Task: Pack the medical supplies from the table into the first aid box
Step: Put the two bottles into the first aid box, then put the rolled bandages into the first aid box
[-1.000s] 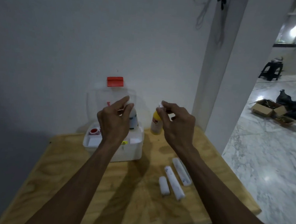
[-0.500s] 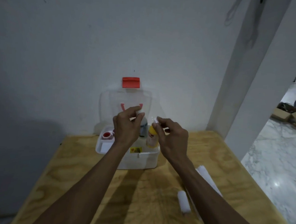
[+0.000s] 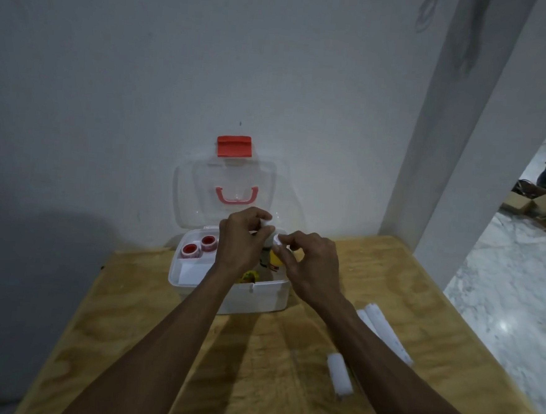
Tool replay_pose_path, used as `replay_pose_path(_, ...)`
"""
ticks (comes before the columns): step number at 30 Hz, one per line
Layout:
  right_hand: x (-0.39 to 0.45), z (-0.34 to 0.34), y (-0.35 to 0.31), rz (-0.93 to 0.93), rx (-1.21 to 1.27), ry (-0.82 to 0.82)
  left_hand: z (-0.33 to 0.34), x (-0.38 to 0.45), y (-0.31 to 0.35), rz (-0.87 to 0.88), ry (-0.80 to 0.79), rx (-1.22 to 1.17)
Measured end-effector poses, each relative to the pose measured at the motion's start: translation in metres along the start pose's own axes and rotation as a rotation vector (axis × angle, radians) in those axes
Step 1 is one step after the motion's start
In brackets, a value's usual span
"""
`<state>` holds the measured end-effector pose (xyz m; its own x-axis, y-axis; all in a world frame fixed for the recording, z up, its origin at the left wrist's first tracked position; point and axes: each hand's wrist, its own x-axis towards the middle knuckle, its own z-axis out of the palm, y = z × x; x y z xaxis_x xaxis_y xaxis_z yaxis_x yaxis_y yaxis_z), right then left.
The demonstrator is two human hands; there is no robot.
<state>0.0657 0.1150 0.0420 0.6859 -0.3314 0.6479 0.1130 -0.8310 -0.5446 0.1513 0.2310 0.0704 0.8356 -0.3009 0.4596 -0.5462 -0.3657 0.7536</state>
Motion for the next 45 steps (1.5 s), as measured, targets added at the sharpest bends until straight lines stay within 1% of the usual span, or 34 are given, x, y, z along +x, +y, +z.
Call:
replay_pose_path(3, 0.000, 0.000, 0.000, -0.005, -0.039, -0.019, 0.000, 0.003, 0.000, -0.006, -0.048, 0.021)
replay_pose_path(6, 0.003, 0.000, 0.001, 0.015, -0.043, -0.072, -0.001, 0.003, -0.002, -0.009, -0.093, 0.055)
replay_pose_path(11, 0.005, -0.003, 0.000, 0.053, -0.046, -0.145, -0.004, 0.001, -0.005, 0.026, -0.133, 0.098)
replay_pose_path(16, 0.000, -0.011, 0.000, 0.049, -0.051, -0.165, -0.010, -0.001, -0.002, 0.050, -0.184, 0.219)
replay_pose_path(21, -0.002, -0.020, -0.002, 0.049, -0.045, -0.235, -0.018, -0.007, 0.004, 0.082, -0.251, 0.305)
replay_pose_path(23, -0.003, -0.029, -0.003, 0.072, -0.027, -0.227, -0.024, -0.009, 0.005, 0.089, -0.213, 0.301)
replay_pose_path(25, -0.005, -0.043, -0.003, 0.110, -0.020, -0.190, -0.029, -0.016, 0.009, 0.101, -0.103, 0.277)
replay_pose_path(28, -0.015, -0.074, -0.002, 0.165, -0.018, -0.086, -0.034, -0.035, 0.027, 0.124, 0.089, 0.194)
replay_pose_path(29, -0.021, -0.085, -0.001, 0.182, -0.020, -0.051, -0.035, -0.044, 0.034, 0.128, 0.128, 0.167)
replay_pose_path(31, -0.038, -0.106, 0.003, 0.224, -0.030, -0.004, -0.035, -0.063, 0.049, 0.130, 0.139, 0.123)
replay_pose_path(35, -0.085, -0.129, 0.010, 0.308, -0.110, 0.006, -0.019, -0.114, 0.067, 0.068, 0.022, 0.039)
replay_pose_path(38, -0.119, -0.133, 0.009, 0.358, -0.193, -0.024, 0.002, -0.151, 0.069, 0.037, -0.111, 0.075)
replay_pose_path(40, -0.134, -0.131, 0.008, 0.370, -0.262, -0.045, 0.015, -0.169, 0.067, -0.015, -0.196, 0.095)
replay_pose_path(45, -0.146, -0.125, 0.005, 0.412, -0.342, -0.109, 0.033, -0.191, 0.071, -0.115, -0.273, 0.141)
